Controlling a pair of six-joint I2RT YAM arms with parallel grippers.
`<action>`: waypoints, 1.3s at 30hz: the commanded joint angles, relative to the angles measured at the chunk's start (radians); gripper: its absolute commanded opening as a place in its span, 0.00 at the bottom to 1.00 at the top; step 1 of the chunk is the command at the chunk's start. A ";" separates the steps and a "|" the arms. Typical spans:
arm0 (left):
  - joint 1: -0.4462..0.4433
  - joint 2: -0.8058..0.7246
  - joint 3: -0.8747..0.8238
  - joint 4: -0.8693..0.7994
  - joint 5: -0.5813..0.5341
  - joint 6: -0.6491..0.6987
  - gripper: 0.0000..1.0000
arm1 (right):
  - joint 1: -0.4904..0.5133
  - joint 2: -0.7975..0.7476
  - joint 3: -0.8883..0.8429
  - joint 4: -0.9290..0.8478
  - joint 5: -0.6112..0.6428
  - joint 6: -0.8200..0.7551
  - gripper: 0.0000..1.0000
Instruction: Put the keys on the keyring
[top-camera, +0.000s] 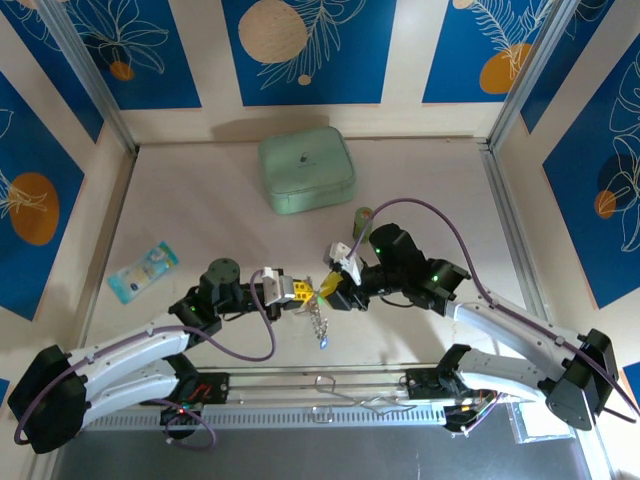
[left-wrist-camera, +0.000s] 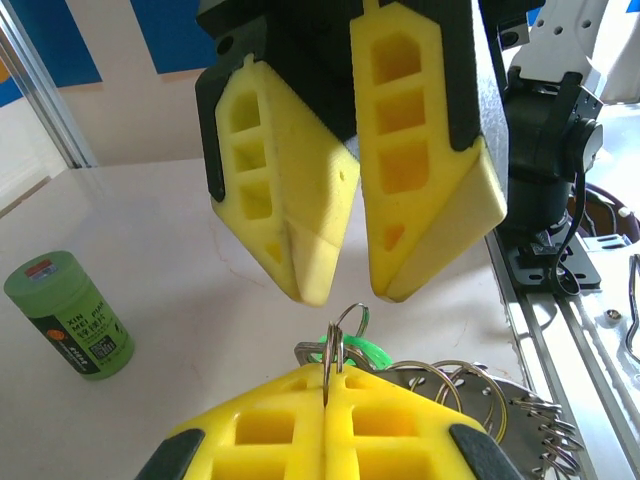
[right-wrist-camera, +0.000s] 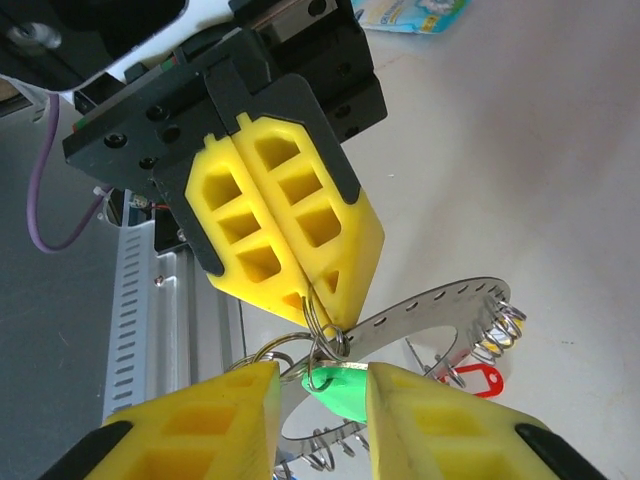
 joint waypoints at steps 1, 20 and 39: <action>-0.013 -0.008 0.010 0.059 0.016 -0.017 0.00 | 0.009 0.010 0.035 0.004 -0.019 -0.007 0.28; -0.014 -0.019 0.014 0.058 0.030 -0.012 0.00 | -0.018 0.019 0.045 -0.040 0.026 -0.016 0.00; -0.023 -0.014 0.007 0.107 0.039 -0.019 0.00 | -0.023 0.039 0.002 -0.031 0.017 -0.049 0.29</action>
